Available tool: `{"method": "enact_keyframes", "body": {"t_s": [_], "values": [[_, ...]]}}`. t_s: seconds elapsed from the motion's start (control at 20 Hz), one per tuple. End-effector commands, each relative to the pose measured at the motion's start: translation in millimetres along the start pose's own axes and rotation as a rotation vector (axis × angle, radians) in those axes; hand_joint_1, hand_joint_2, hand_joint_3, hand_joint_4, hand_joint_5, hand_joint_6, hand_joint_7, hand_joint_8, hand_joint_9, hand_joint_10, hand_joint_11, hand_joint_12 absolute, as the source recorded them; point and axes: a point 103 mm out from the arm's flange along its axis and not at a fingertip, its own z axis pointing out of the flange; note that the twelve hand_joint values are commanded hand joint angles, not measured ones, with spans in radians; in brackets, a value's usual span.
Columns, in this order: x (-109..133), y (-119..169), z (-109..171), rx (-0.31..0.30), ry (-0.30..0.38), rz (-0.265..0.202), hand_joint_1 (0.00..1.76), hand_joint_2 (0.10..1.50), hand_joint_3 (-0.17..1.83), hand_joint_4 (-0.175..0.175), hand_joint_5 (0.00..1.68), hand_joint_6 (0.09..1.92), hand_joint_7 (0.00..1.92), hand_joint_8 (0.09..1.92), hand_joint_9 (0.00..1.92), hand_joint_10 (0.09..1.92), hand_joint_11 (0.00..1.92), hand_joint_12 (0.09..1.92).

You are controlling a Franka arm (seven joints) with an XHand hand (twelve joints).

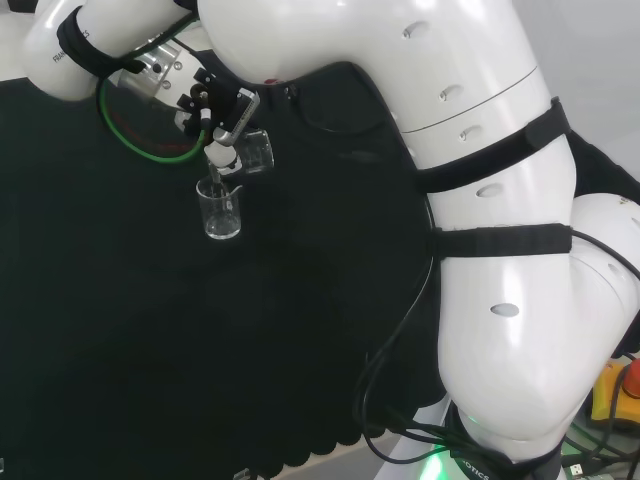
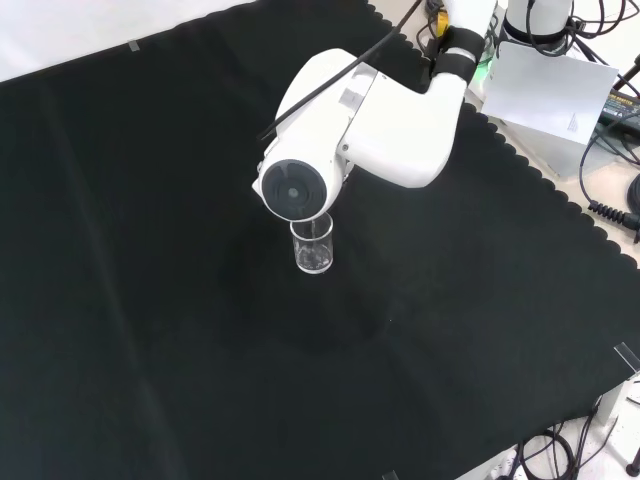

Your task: Pour the water from the handheld beaker into the one on the table.

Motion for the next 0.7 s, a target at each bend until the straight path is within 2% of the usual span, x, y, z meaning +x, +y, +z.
{"method": "enact_keyframes", "body": {"t_s": [0.05, 0.7], "values": [[1.1, -0.6, -0.5, 0.003, -0.004, 0.002, 1.28, 1.12, -0.17, -0.128, 0.97, 1.02, 1.29, 0.65, 1.31, 1.03, 1.07, 0.79], [4.7, 1.1, -1.7, 0.015, -0.013, -0.002, 1.28, 1.12, -0.17, -0.128, 0.97, 1.02, 1.29, 0.65, 1.31, 1.03, 1.07, 0.79]]}}
